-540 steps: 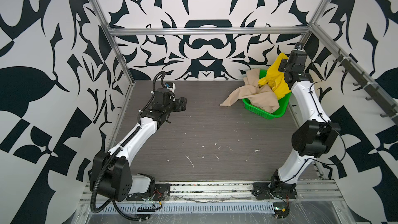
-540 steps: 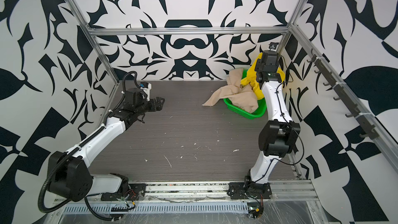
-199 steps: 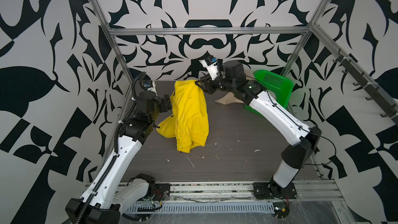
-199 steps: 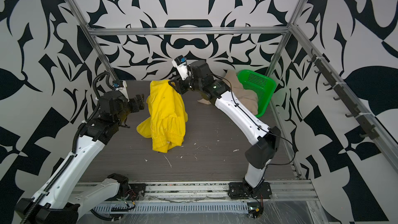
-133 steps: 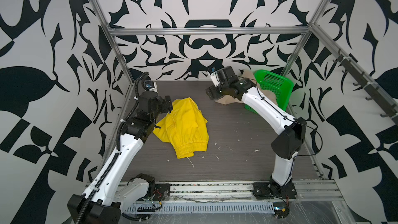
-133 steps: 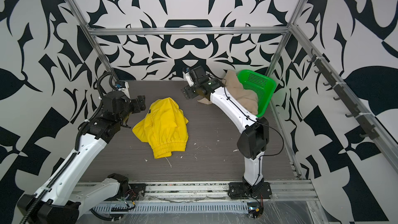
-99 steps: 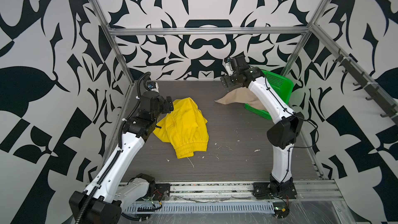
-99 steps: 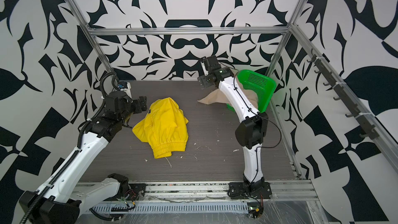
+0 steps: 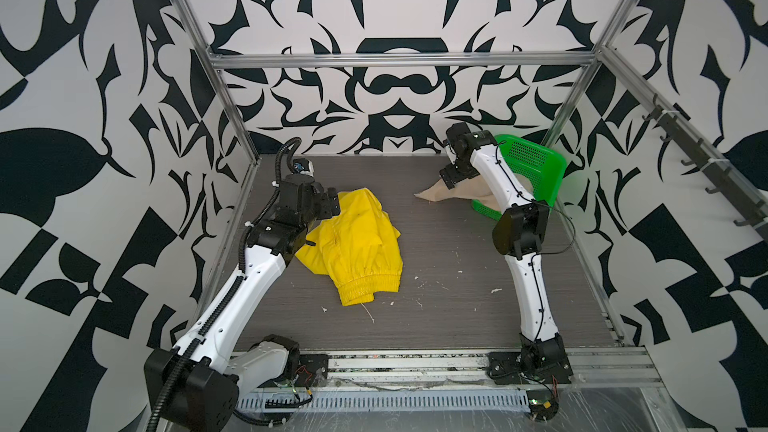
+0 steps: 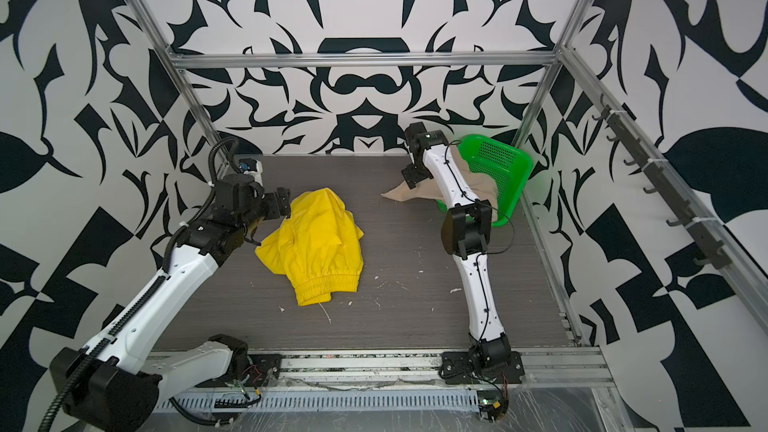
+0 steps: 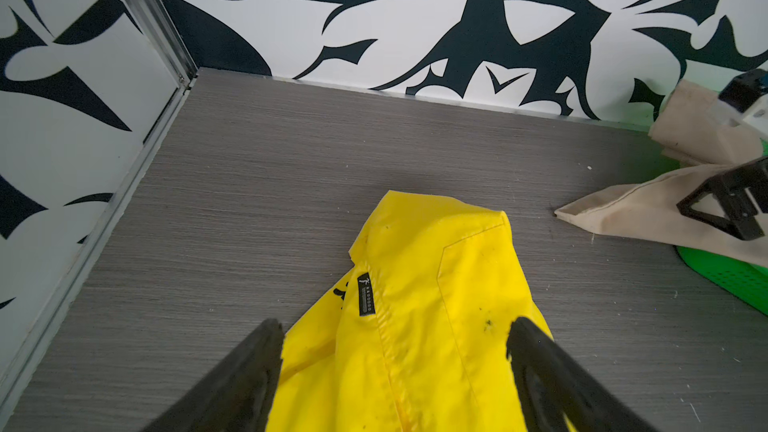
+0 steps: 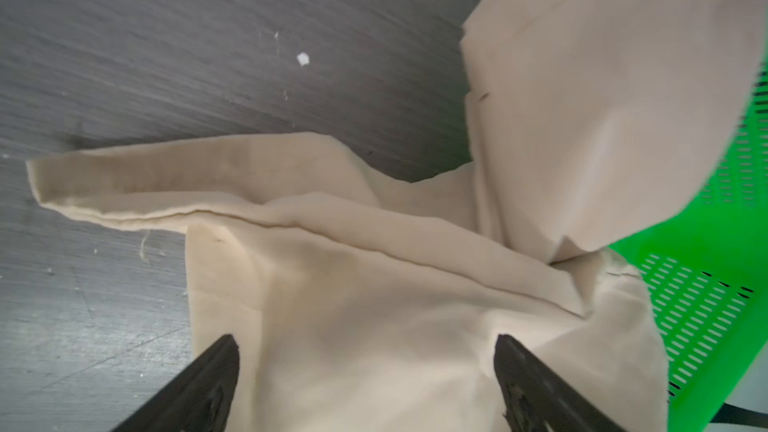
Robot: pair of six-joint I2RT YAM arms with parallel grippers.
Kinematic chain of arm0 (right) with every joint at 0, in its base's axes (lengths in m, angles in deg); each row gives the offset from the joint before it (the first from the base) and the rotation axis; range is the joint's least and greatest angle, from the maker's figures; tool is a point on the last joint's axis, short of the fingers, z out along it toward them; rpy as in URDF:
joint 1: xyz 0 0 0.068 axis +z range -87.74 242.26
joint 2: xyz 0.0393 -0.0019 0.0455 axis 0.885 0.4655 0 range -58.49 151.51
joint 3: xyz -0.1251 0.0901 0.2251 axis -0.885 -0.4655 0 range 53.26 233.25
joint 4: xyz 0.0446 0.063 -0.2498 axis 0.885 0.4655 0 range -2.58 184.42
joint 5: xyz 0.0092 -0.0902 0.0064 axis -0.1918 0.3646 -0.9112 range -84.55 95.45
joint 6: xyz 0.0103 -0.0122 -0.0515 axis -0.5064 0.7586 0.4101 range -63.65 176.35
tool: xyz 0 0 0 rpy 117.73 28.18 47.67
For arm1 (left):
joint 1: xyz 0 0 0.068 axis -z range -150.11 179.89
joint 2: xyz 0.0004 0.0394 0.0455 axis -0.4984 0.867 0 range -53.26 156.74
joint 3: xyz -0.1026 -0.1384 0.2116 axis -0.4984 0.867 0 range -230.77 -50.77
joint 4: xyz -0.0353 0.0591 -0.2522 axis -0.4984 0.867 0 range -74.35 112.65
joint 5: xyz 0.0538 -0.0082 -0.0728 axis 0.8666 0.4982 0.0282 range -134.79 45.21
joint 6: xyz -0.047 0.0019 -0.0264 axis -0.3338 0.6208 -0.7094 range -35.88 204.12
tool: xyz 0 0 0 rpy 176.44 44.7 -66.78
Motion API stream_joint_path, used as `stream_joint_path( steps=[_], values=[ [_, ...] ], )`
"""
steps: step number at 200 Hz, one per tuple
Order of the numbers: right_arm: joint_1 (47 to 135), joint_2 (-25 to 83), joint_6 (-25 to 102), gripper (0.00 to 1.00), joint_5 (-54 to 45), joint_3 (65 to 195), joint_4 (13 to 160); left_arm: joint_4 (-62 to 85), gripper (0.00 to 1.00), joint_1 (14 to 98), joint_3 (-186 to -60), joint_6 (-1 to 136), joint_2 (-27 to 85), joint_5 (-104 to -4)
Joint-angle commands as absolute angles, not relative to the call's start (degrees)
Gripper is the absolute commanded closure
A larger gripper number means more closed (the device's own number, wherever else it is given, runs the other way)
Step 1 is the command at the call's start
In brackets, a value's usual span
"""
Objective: Fold and stack the shorts
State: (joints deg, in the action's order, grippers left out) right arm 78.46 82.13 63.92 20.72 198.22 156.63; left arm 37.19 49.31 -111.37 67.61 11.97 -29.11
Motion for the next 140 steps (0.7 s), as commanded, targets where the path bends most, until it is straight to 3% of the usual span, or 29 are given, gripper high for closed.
stream_joint_path(
  steps=[1,9,19,44,69,140],
  values=[
    [78.74,81.17,64.65,0.02,22.63,198.44,156.18,35.87,0.11,49.35,-111.64,67.49,12.45,-30.37],
    [78.75,81.89,64.72,0.04,24.48,198.61,155.77,35.88,0.11,49.4,-111.6,67.47,12.42,-30.31],
    [78.61,82.22,64.92,0.15,26.72,198.99,155.37,35.78,0.11,49.36,-111.53,67.51,12.39,-30.38],
    [78.52,83.14,65.38,0.62,30.83,200.66,154.57,35.95,0.11,49.36,-111.25,67.6,12.06,-30.04],
    [78.49,78.25,65.71,0.99,33.4,199.01,150.77,35.87,0.11,49.4,-110.93,67.64,11.73,-29.69],
    [74.32,57.2,68.98,1.0,42.03,186.46,130.15,35.21,0.11,49.4,-110.89,67.29,11.6,-30.42]
  ],
)
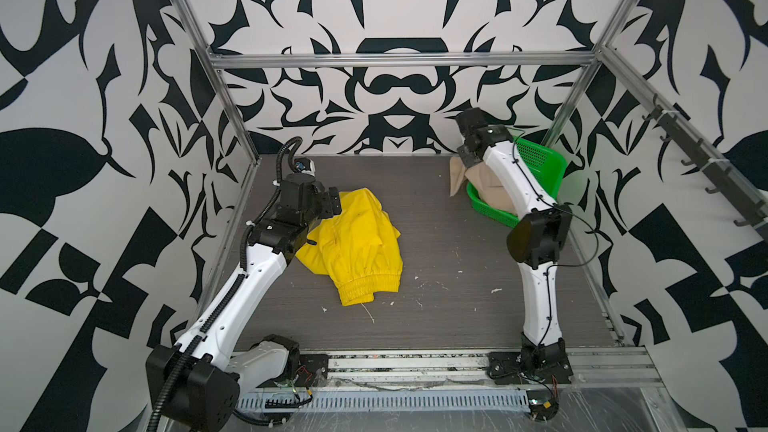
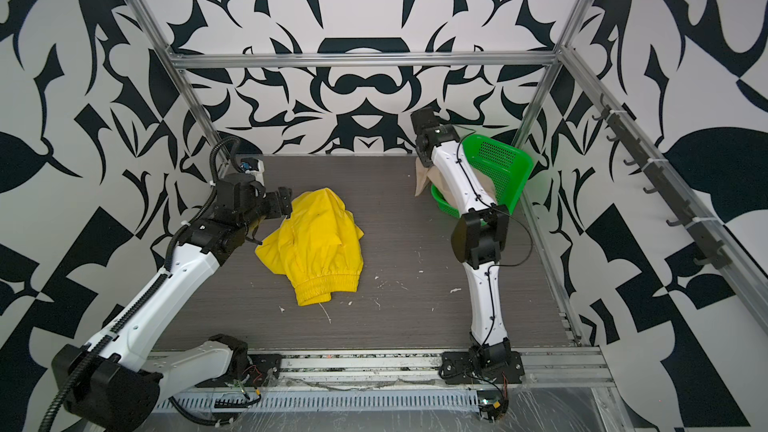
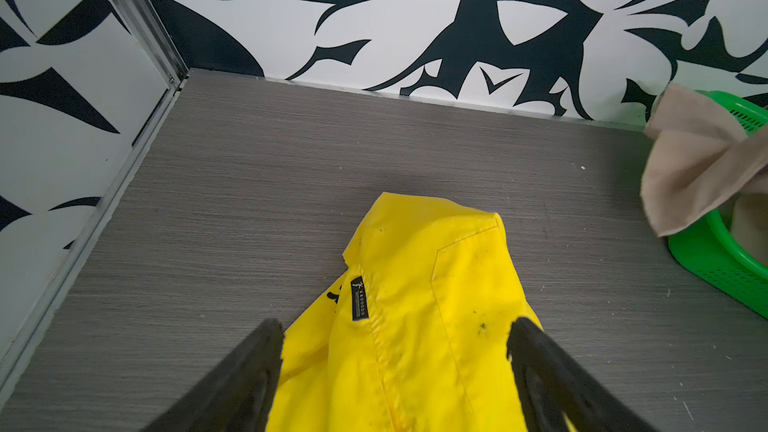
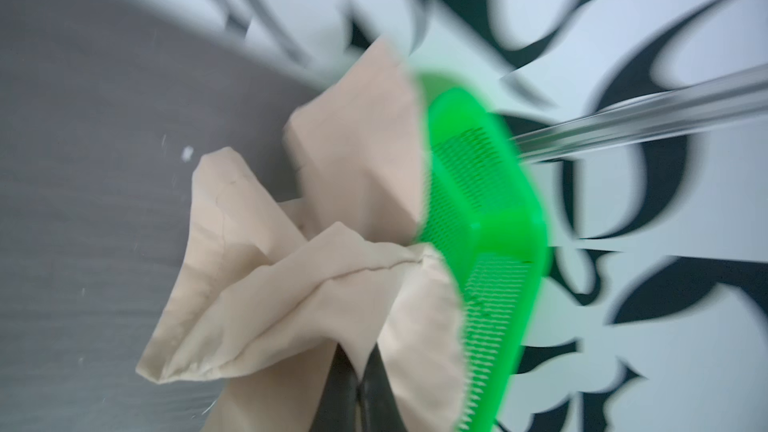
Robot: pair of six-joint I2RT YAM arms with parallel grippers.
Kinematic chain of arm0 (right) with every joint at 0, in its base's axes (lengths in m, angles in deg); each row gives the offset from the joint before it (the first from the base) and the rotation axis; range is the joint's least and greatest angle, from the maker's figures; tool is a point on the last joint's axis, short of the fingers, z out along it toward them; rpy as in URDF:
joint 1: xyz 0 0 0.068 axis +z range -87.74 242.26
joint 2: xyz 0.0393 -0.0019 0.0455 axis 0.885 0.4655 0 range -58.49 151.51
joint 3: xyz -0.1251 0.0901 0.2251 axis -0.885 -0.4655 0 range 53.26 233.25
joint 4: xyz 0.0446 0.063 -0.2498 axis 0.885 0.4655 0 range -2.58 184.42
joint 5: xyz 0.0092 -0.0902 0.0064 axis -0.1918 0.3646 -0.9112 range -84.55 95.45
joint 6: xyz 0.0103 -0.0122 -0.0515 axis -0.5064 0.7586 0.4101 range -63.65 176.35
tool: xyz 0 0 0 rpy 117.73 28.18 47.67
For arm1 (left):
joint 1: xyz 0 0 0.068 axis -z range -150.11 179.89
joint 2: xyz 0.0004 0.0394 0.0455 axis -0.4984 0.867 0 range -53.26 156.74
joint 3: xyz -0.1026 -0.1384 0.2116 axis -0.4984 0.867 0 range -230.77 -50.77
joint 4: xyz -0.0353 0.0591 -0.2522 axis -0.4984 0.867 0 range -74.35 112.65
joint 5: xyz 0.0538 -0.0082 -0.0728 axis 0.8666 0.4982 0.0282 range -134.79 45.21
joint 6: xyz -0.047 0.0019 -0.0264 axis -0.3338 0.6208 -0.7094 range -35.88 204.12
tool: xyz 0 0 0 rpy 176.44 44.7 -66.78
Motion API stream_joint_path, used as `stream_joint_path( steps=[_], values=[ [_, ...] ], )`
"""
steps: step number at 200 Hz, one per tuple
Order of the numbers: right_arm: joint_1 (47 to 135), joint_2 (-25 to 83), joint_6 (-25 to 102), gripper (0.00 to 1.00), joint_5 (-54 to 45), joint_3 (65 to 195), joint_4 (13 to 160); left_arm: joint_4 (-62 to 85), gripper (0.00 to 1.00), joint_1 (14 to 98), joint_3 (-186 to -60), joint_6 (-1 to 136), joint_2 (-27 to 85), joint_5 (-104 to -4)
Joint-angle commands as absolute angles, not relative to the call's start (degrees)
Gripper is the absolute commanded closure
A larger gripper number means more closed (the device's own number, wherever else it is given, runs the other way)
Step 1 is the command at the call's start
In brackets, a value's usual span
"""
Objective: Fold and stack the shorts
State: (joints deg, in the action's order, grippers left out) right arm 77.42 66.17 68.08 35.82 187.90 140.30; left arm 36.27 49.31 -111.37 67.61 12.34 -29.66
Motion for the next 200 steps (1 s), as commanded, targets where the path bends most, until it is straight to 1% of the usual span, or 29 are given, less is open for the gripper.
stream_joint_path(
  steps=[1,32,52,79,102,108,119,129,137,152,161,167,186,200],
  values=[
    [74.13,57.01,68.95,1.0,42.07,186.39,130.05,35.23,0.11,49.36,-110.89,67.27,11.6,-30.4],
    [67.19,56.07,65.88,1.0,42.9,185.79,132.64,34.68,0.11,49.33,-110.76,66.92,11.9,-31.07],
    [63.45,57.22,62.61,1.0,37.57,182.59,135.95,34.09,0.11,49.4,-110.41,66.56,12.22,-31.34],
    [61.96,59.68,59.99,1.0,34.45,174.05,135.45,34.04,0.11,49.36,-110.75,65.93,13.13,-32.42],
    [61.16,62.46,58.03,1.0,30.09,170.08,135.04,34.88,0.11,49.33,-111.27,65.84,13.54,-32.58],
    [61.19,63.27,57.87,0.92,29.66,170.14,135.63,35.11,0.11,49.35,-111.3,65.97,13.46,-32.58],
    [61.18,64.15,57.09,0.73,29.33,171.08,137.39,35.4,0.11,49.41,-111.29,66.15,13.36,-32.3],
    [61.4,63.72,57.05,0.6,29.31,172.07,138.53,35.66,0.11,49.4,-111.33,66.2,13.1,-32.04],
    [61.8,62.53,57.17,0.46,29.23,172.53,138.66,35.74,0.11,49.45,-111.42,66.28,13.06,-31.93],
    [63.18,59.64,57.7,0.28,29.34,173.82,138.8,35.76,0.11,49.4,-111.47,66.19,12.79,-31.94],
    [64.36,58.14,58.05,0.23,29.56,175.14,139.34,35.65,0.11,49.4,-111.49,66.02,12.81,-32.03],
    [65.19,57.29,58.24,0.17,30.19,176.03,139.65,35.63,0.11,49.38,-111.47,65.85,12.78,-32.11],
    [68.8,55.5,59.05,0.17,30.45,177.78,139.82,35.22,0.12,49.38,-111.34,65.32,12.91,-32.4],
    [71.49,55.41,59.43,0.17,27.48,177.82,138.87,35.06,0.11,49.38,-111.34,64.97,12.98,-32.77]
  ],
)
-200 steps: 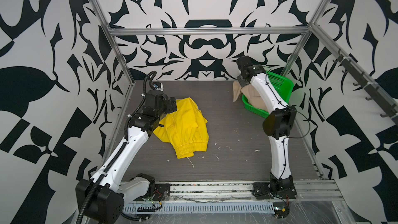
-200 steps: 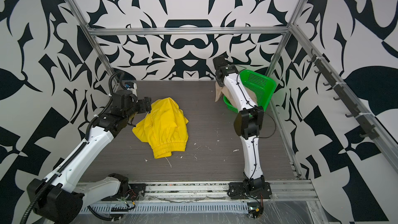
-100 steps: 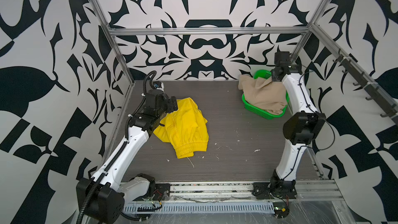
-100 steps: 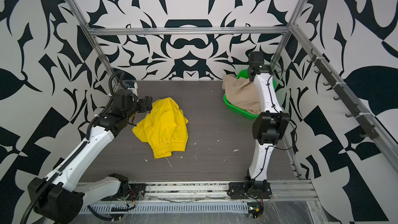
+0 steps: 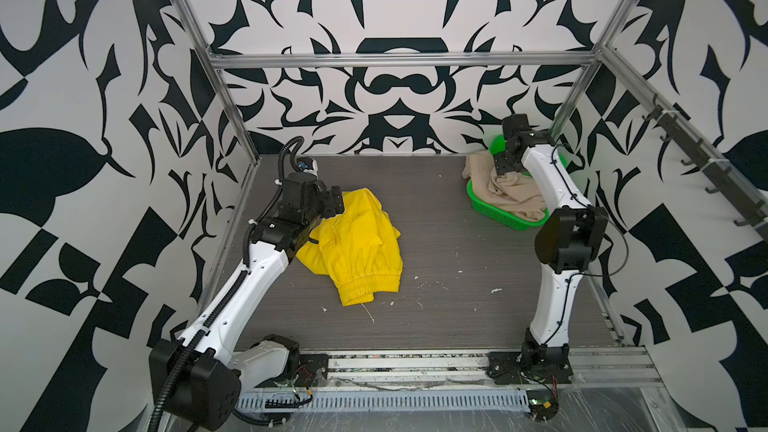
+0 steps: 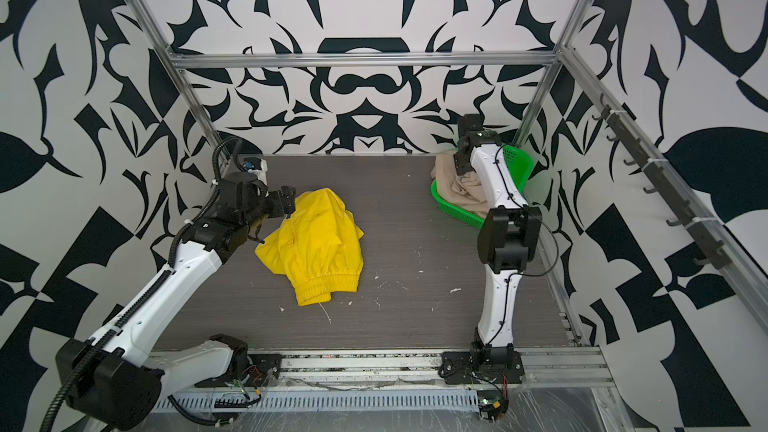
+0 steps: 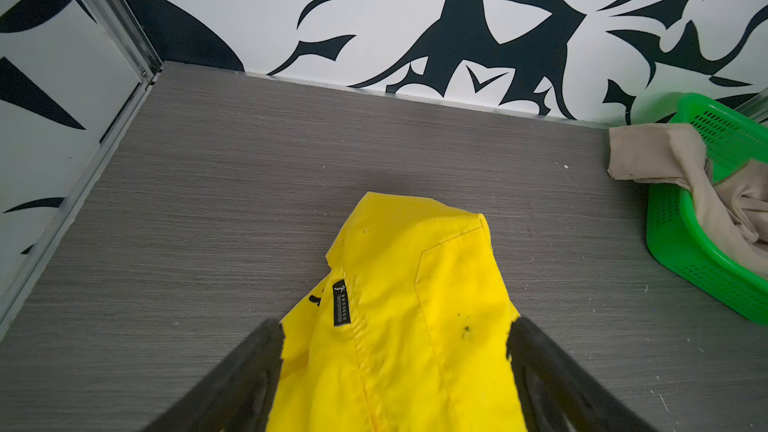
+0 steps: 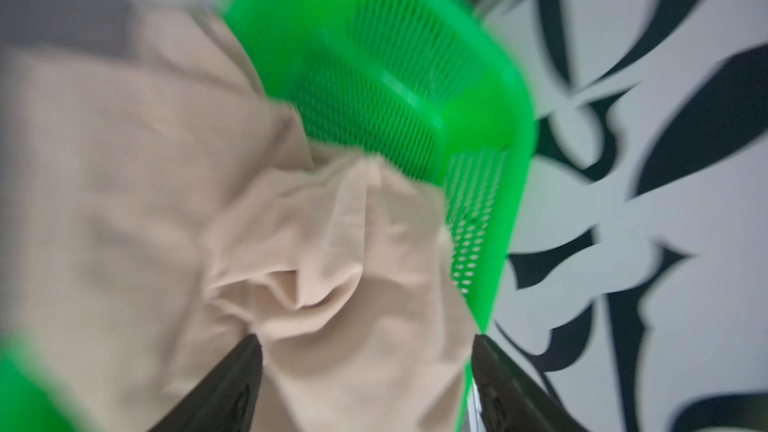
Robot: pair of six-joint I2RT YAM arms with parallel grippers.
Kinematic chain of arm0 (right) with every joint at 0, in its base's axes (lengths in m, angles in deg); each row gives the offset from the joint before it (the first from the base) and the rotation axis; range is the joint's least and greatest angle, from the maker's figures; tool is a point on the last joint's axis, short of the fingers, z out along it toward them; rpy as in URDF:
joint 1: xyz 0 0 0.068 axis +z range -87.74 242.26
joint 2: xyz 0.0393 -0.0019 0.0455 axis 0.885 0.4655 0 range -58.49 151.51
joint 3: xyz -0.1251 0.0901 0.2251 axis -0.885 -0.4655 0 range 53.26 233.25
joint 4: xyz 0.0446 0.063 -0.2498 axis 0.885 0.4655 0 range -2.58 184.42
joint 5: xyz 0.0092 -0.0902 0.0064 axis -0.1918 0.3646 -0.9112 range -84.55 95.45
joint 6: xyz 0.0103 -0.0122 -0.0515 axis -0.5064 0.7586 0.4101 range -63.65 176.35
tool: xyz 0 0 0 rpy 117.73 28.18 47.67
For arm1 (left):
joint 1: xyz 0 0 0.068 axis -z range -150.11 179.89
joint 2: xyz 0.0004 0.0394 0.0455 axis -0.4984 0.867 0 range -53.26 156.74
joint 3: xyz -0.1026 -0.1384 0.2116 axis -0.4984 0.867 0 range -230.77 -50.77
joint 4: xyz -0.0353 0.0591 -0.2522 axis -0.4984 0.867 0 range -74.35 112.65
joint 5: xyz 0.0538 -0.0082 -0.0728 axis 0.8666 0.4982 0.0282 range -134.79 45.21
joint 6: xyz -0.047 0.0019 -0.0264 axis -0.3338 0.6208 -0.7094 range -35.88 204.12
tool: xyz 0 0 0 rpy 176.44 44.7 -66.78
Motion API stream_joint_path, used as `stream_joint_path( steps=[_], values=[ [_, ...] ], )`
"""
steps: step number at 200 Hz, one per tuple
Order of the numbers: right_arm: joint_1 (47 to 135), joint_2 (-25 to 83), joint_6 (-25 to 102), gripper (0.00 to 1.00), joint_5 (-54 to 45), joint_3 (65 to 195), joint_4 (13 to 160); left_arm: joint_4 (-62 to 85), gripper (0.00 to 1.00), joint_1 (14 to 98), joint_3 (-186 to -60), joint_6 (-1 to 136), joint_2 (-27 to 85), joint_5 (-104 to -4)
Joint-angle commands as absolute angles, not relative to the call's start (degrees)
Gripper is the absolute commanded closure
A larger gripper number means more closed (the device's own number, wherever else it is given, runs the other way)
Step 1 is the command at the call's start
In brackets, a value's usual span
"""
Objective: Fold and stack the shorts
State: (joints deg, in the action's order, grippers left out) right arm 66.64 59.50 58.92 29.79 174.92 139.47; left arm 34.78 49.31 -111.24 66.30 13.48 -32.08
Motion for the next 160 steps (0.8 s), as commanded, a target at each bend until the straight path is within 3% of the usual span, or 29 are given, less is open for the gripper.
stream_joint_path(
  steps=[1,33,76,122,160],
  values=[
    [71.67,55.46,59.38,0.17,27.14,177.76,138.76,35.02,0.12,49.39,-111.34,64.92,13.0,-32.76],
    [76.16,61.1,58.67,0.18,15.04,180.47,136.57,34.76,0.11,49.4,-111.35,64.78,13.43,-33.25],
    [77.0,73.04,56.1,0.19,6.94,190.48,138.0,34.73,0.12,49.47,-110.92,63.78,15.62,-35.19],
    [75.97,79.12,54.8,0.19,10.01,192.18,141.31,33.67,0.12,49.4,-109.88,63.12,17.55,-36.27],
    [74.85,71.35,53.16,0.19,13.87,177.7,138.13,33.6,0.11,49.36,-109.05,62.6,19.12,-37.12]
  ],
)
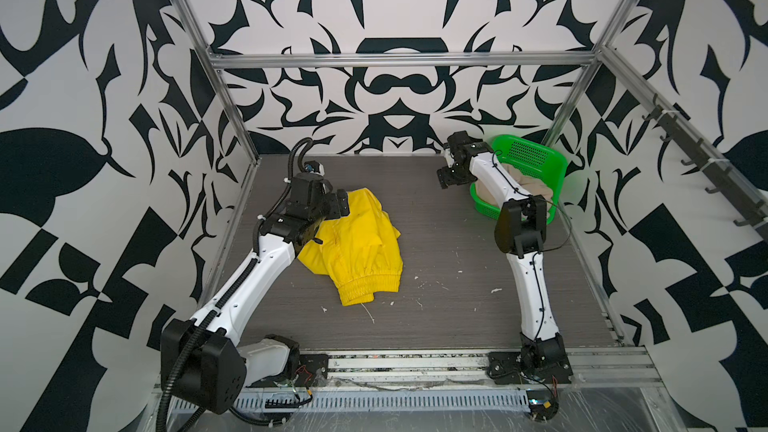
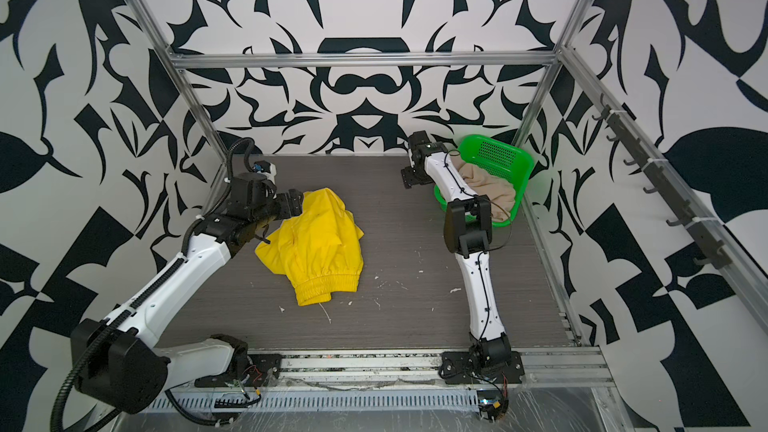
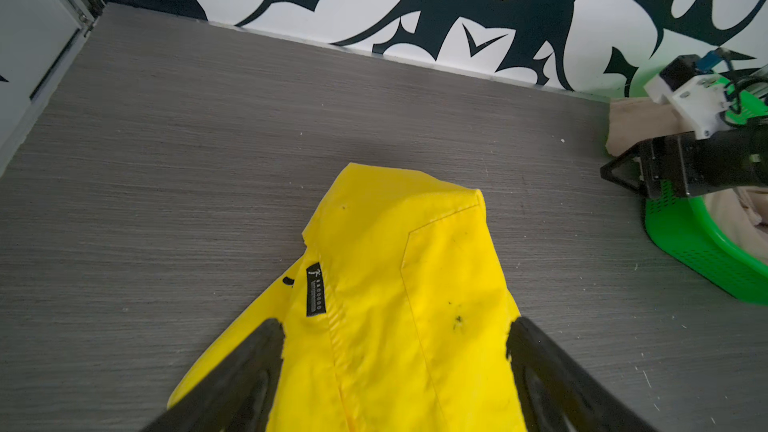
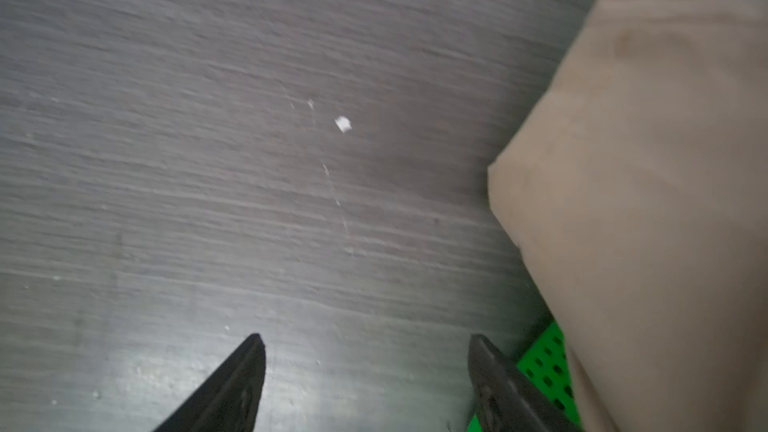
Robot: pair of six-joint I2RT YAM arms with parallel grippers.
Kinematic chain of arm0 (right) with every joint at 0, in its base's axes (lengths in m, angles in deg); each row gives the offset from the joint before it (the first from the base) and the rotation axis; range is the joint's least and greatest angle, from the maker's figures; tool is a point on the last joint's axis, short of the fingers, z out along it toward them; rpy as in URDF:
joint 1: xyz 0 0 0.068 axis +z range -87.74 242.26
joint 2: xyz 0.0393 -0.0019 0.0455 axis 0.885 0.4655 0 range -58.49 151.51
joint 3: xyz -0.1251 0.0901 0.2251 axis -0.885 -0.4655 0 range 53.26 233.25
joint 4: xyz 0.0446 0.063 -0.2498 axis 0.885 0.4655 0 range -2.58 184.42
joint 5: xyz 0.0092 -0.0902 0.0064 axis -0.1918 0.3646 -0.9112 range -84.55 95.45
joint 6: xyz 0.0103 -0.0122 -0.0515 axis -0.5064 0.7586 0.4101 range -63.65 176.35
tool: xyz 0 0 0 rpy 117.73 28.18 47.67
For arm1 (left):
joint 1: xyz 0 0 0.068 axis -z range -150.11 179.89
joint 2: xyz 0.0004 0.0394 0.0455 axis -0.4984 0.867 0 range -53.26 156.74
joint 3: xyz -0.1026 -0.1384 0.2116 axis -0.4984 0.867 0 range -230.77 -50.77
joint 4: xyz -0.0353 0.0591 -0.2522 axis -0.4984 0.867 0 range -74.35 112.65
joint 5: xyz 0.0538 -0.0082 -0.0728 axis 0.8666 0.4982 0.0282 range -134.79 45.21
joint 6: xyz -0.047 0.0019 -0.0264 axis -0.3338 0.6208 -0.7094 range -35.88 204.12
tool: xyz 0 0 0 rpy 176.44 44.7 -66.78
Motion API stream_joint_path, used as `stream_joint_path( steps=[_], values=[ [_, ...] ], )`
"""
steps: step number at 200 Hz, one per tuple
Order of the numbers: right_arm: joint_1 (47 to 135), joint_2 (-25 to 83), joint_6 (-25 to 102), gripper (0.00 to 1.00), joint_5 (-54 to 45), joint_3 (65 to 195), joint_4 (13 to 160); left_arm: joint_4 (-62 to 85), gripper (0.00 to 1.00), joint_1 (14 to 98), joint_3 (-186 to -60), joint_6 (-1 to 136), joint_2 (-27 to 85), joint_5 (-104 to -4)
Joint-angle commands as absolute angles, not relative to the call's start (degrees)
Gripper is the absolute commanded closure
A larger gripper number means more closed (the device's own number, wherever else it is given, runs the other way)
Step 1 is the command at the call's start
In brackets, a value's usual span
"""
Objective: Fold and stack the shorts
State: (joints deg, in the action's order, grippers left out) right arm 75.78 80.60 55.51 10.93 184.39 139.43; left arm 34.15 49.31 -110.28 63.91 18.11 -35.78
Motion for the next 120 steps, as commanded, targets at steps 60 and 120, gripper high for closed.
stream_joint_path(
  steps=[60,120],
  values=[
    [74.56,53.93,49.98,0.2,16.0,151.13,130.2,36.13,0.11,49.37,-107.95,59.16,23.92,-41.93],
    [79.38,37.42,51.96,0.2,9.62,136.0,122.4,46.22,0.09,49.39,-103.62,50.59,17.74,-47.74]
  ],
)
